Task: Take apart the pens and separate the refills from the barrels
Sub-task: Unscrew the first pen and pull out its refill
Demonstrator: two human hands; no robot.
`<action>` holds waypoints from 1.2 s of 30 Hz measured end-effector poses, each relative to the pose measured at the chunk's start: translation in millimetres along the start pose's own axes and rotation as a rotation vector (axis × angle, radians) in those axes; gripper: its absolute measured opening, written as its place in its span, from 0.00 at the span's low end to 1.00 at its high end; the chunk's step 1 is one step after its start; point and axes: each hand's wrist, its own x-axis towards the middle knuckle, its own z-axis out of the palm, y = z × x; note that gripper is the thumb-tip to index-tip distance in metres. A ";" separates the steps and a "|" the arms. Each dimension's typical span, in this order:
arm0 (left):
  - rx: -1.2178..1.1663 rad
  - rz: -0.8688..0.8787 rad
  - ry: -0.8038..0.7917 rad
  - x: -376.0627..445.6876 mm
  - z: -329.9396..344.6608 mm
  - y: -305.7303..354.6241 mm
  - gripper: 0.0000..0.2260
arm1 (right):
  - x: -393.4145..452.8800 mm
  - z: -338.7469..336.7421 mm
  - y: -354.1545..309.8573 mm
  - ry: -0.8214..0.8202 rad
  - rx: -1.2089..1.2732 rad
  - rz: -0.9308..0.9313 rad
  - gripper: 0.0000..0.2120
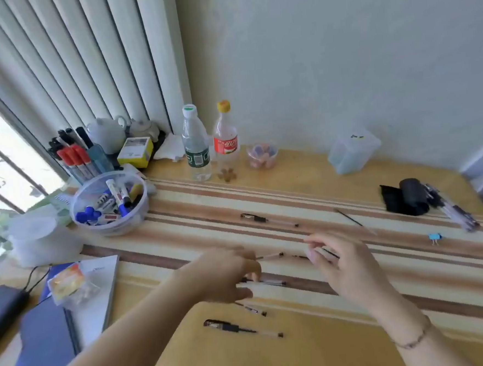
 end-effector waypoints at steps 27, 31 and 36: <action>0.215 0.188 0.261 5.0 110.0 36.6 0.04 | -85.7 71.5 44.9 -0.122 -0.195 -0.049 0.10; 0.213 0.191 0.437 14.6 109.8 44.6 0.04 | -80.1 84.1 23.7 -0.169 -0.110 -0.142 0.14; 0.041 0.062 0.583 8.8 127.6 37.0 0.06 | -81.1 93.9 43.1 0.107 0.118 -0.119 0.08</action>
